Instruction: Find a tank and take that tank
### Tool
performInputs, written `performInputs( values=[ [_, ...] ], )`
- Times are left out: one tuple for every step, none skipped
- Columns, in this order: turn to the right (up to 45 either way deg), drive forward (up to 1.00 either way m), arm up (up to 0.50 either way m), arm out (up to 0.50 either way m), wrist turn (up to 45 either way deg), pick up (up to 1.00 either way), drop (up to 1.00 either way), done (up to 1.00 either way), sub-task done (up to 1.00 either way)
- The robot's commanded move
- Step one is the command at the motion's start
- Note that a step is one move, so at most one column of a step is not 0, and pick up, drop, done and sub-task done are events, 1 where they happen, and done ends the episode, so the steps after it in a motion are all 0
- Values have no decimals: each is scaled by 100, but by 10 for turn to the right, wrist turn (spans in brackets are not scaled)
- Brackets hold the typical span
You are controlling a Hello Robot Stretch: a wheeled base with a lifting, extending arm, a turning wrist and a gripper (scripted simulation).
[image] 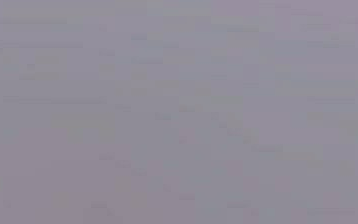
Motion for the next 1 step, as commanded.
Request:
performInputs(
  values=[
    [450,0,0,0,0,0,0,0,0]
  ],
)
